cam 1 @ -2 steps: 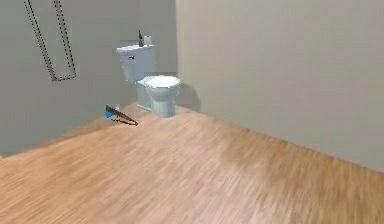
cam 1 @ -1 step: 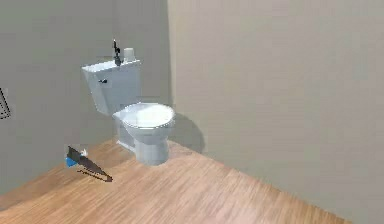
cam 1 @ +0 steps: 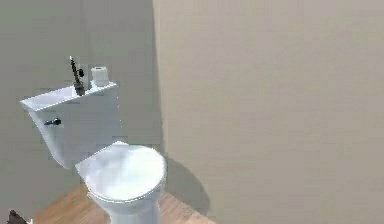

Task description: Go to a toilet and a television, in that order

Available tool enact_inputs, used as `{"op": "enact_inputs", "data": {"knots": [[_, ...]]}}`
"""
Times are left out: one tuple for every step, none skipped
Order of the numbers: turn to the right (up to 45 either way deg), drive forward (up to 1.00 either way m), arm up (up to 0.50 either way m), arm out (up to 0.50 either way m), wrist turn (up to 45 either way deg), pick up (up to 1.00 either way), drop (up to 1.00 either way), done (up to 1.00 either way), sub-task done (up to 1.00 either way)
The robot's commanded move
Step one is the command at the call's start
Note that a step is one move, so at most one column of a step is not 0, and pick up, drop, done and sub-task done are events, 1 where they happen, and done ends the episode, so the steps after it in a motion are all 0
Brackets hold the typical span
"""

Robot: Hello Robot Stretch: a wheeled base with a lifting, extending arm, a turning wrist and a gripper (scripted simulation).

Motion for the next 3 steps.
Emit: {"op": "enact_inputs", "data": {"knots": [[39.0,0.00,0.00,0.00,0.0,0.00,0.00,0.00,0.00],[0.0,0.05,0.00,0.00,0.0,0.00,0.00,0.00,0.00],[-45.0,0.00,0.00,0.00,0.0,0.00,0.00,0.00,0.00]]}}
